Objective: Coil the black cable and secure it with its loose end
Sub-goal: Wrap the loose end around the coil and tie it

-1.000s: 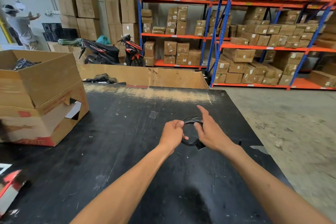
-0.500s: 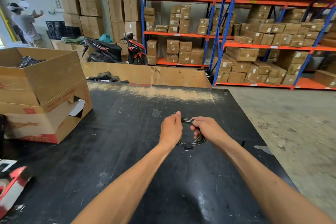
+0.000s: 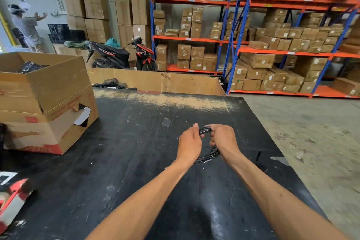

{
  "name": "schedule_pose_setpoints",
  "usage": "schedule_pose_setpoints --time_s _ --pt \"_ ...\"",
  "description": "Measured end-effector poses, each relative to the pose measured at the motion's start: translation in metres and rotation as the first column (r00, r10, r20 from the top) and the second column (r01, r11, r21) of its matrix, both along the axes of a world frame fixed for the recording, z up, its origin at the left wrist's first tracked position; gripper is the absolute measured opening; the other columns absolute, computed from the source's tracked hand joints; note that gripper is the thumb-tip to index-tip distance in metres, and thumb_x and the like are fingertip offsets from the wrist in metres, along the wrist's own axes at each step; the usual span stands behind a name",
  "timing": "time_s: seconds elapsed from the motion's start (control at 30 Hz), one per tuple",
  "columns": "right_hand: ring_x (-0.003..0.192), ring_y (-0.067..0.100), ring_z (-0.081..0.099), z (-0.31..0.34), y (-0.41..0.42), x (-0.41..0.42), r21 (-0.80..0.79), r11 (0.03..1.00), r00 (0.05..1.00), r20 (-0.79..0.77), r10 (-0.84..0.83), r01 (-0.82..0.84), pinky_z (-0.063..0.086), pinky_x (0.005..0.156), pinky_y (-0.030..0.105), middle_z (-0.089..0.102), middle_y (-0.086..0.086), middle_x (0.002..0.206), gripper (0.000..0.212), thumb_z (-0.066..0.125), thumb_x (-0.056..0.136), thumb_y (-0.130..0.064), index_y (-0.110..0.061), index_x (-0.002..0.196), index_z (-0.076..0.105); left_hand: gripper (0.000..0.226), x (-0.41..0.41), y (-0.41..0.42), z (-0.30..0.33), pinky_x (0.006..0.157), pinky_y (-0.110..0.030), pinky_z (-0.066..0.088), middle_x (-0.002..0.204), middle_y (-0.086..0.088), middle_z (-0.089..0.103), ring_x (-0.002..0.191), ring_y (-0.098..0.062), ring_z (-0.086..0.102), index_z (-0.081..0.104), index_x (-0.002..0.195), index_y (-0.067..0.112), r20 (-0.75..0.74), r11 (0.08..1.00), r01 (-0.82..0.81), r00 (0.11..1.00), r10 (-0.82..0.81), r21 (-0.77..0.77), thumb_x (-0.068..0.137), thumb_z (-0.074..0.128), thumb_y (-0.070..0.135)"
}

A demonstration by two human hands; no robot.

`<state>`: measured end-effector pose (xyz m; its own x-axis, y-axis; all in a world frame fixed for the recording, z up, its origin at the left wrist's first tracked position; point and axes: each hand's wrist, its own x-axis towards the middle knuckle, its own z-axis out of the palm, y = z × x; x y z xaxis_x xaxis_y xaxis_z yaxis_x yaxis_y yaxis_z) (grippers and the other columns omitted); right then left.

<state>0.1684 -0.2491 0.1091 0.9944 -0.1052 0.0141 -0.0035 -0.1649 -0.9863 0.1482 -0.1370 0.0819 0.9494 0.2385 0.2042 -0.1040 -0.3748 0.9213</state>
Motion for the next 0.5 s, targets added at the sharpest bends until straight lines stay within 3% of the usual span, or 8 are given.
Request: schedule_pose_setpoints --time_s 0.1,0.17,0.23,0.27,0.37,0.43,0.5 --pt "0.038 0.004 0.041 -0.001 0.0 0.0 0.133 0.991 0.998 -0.062 0.019 -0.011 0.047 0.047 0.029 0.046 -0.006 0.052 0.038 0.046 0.097 -0.008 -0.009 0.077 0.078 0.051 0.001 0.004 0.002 0.061 -0.038 0.046 0.069 0.005 0.063 0.054 -0.016 0.053 0.062 0.078 0.02 -0.039 0.999 0.02 0.999 -0.022 -0.05 0.105 0.028 0.048" --pt "0.04 0.002 0.047 0.001 -0.002 0.0 0.077 0.994 0.996 -0.041 0.082 -0.078 0.061 0.063 0.036 0.047 -0.004 0.059 0.036 0.045 0.1 -0.01 -0.014 0.083 0.077 0.05 0.004 0.008 0.004 0.062 -0.04 0.049 0.076 0.004 0.068 0.054 -0.018 0.054 0.06 0.075 0.021 -0.051 0.996 0.013 0.999 -0.018 -0.09 0.104 0.029 0.048" --pt "0.054 0.006 0.058 0.002 -0.006 -0.002 -0.064 0.986 0.988 0.004 0.152 -0.151 0.061 0.087 0.044 0.054 -0.002 0.074 0.026 0.044 0.103 -0.016 -0.018 0.108 0.069 0.051 0.008 0.012 0.006 0.06 -0.037 0.046 0.081 0.002 0.069 0.049 -0.015 0.053 0.058 0.073 0.019 -0.056 0.994 -0.011 0.998 0.005 -0.104 0.104 0.029 0.049" --pt "0.063 0.009 0.063 0.002 -0.007 -0.004 -0.167 0.973 0.985 0.043 0.167 -0.157 0.059 0.09 0.044 0.06 -0.002 0.08 0.021 0.045 0.104 -0.021 -0.02 0.117 0.062 0.052 0.009 0.014 0.007 0.06 -0.035 0.046 0.084 0.002 0.07 0.049 -0.013 0.052 0.056 0.073 0.019 -0.059 0.995 -0.022 0.998 0.016 -0.101 0.104 0.029 0.05" --pt "0.075 0.008 0.072 -0.003 -0.008 -0.01 -0.367 0.928 0.967 0.204 0.151 -0.067 0.058 0.083 0.036 0.073 -0.007 0.083 0.014 0.053 0.103 -0.031 -0.026 0.107 0.065 0.052 0.013 0.017 0.006 0.055 -0.033 0.045 0.077 0.005 0.067 0.039 -0.012 0.049 0.056 0.073 0.017 -0.077 0.993 -0.05 0.996 0.041 -0.109 0.104 0.029 0.05" --pt "0.072 0.004 0.073 -0.004 -0.008 -0.011 -0.345 0.938 0.963 0.235 0.133 -0.046 0.059 0.084 0.036 0.077 -0.006 0.077 0.014 0.061 0.1 -0.03 -0.026 0.103 0.074 0.051 0.015 0.018 0.004 0.052 -0.029 0.043 0.077 0.004 0.066 0.034 -0.01 0.047 0.056 0.078 0.016 -0.102 0.987 -0.06 0.994 0.045 -0.151 0.104 0.029 0.05" --pt "0.079 0.012 0.076 -0.002 -0.01 -0.009 -0.301 0.949 0.968 0.193 0.162 -0.098 0.059 0.091 0.043 0.079 -0.001 0.078 0.017 0.064 0.099 -0.024 -0.02 0.109 0.077 0.049 0.015 0.019 0.002 0.051 -0.028 0.042 0.07 0.004 0.06 0.031 -0.009 0.045 0.057 0.082 0.014 -0.125 0.977 -0.062 0.991 0.037 -0.202 0.104 0.03 0.048"
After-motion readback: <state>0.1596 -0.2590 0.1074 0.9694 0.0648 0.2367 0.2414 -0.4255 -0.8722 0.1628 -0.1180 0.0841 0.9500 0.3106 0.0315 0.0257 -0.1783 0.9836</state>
